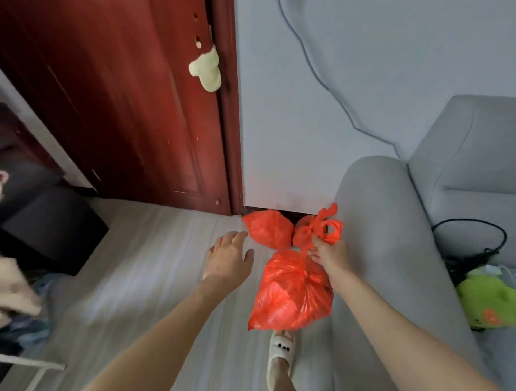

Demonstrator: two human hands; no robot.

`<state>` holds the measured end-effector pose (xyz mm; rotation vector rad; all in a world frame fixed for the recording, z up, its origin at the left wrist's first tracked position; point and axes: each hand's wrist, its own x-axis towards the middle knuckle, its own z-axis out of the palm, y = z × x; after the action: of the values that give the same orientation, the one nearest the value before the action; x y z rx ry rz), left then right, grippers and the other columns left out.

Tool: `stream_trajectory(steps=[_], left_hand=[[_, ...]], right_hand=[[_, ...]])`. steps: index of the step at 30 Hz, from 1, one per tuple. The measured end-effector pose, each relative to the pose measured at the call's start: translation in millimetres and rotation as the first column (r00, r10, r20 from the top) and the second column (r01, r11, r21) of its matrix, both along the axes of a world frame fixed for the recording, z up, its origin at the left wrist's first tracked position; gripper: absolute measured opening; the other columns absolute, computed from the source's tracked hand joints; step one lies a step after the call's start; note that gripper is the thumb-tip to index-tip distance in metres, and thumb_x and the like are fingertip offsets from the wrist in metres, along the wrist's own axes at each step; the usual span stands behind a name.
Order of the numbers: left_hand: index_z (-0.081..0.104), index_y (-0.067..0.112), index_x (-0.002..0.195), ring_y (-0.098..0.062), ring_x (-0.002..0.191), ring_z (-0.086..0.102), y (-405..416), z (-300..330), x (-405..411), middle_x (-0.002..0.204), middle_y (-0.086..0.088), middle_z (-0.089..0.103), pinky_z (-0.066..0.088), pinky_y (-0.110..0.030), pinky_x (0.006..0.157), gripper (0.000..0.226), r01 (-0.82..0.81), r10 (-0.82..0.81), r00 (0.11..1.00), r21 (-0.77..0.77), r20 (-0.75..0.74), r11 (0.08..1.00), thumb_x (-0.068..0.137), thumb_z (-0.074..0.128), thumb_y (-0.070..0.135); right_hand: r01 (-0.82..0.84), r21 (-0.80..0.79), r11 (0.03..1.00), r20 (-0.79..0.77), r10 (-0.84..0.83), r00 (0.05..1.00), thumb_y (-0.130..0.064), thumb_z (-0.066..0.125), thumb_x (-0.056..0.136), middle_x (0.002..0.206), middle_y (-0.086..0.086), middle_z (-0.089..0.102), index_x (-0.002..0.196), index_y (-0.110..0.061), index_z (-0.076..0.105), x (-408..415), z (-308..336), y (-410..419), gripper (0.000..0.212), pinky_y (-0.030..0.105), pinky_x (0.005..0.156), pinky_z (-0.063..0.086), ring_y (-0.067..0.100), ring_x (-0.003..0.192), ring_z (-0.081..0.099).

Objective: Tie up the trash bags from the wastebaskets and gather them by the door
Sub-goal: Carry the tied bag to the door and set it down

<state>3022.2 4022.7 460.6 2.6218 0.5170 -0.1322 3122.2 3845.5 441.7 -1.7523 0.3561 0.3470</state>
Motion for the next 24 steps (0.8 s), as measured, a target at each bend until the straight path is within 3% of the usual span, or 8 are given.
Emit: stream_trajectory(steps=[3,7,12,16,18,21,24], left_hand=[[0.032,0.018,0.141,-0.023,0.134,0.032,15.3,-8.8,96.0,0.144,-0.003,0.037,0.029,-0.038,0.109,0.049,-0.015,0.015,1.0,-0.007,-0.02,1.0,0.094,0.042,0.031],[0.024,0.017,0.144,-0.022,0.137,0.028,41.1,-7.3,222.1,0.149,-0.003,0.031,0.027,-0.039,0.111,0.054,0.008,-0.008,1.0,-0.046,-0.004,0.999,0.094,0.042,0.03],[0.015,0.019,0.147,-0.026,0.142,0.015,75.5,-8.5,319.0,0.155,-0.006,0.015,0.023,-0.041,0.114,0.063,0.056,-0.055,0.998,-0.033,0.035,0.998,0.093,0.044,0.029],[0.001,0.025,0.148,-0.029,0.145,-0.001,110.8,-31.3,418.9,0.158,-0.007,-0.003,0.02,-0.046,0.115,0.068,0.136,-0.145,0.988,0.135,0.059,0.981,0.094,0.041,0.03],[-0.005,0.027,0.148,-0.03,0.145,-0.008,124.7,-54.9,466.7,0.158,-0.007,-0.011,0.016,-0.046,0.117,0.068,0.196,-0.213,0.976,0.238,0.045,0.951,0.095,0.038,0.031],[0.003,0.026,0.149,-0.038,0.145,0.001,140.8,-119.1,541.7,0.158,-0.013,-0.002,0.022,-0.051,0.115,0.074,0.194,-0.267,0.953,0.391,0.141,0.9,0.09,0.048,0.029],[0.018,0.026,0.146,-0.043,0.141,0.015,151.1,-169.5,589.4,0.155,-0.016,0.011,0.028,-0.057,0.108,0.085,0.136,-0.305,0.924,0.547,0.232,0.826,0.076,0.065,0.028]], right_hand=[[0.006,0.03,1.0,-0.018,-0.005,1.0,-0.013,0.057,0.087,0.069,0.006,0.062,0.091,-0.014,0.061,88.4,-17.7,15.5,0.006,0.043,0.076,0.053,0.024,0.065,0.062],[0.037,0.076,0.996,-0.103,-0.029,0.994,-0.016,0.056,0.089,0.071,0.007,0.062,0.092,-0.015,0.058,204.0,-33.0,41.5,0.004,0.036,0.066,0.05,0.021,0.063,0.06],[0.138,0.12,0.983,-0.243,-0.105,0.964,-0.014,0.052,0.09,0.076,0.009,0.062,0.092,-0.005,0.062,299.3,-52.7,71.4,0.014,0.029,0.062,0.046,0.021,0.068,0.059],[0.167,0.087,0.982,-0.346,-0.128,0.93,-0.013,0.048,0.091,0.101,0.021,0.062,0.091,-0.004,0.061,374.4,-103.0,101.7,0.017,0.046,0.093,0.047,0.03,0.093,0.058],[0.149,0.029,0.988,-0.384,-0.127,0.915,-0.02,0.048,0.09,0.113,0.028,0.062,0.092,-0.003,0.06,400.7,-151.9,115.1,0.021,0.051,0.097,0.044,0.039,0.102,0.06],[0.097,-0.022,0.995,-0.455,-0.097,0.885,-0.046,0.044,0.083,0.116,0.02,0.063,0.104,-0.003,0.061,452.2,-263.8,127.6,0.051,0.049,0.087,0.052,0.039,0.104,0.06],[0.146,0.009,0.989,-0.535,-0.119,0.836,-0.034,0.043,0.094,0.126,0.014,0.057,0.127,-0.01,0.052,473.0,-278.4,149.6,0.042,0.033,0.064,0.048,0.033,0.112,0.055]])
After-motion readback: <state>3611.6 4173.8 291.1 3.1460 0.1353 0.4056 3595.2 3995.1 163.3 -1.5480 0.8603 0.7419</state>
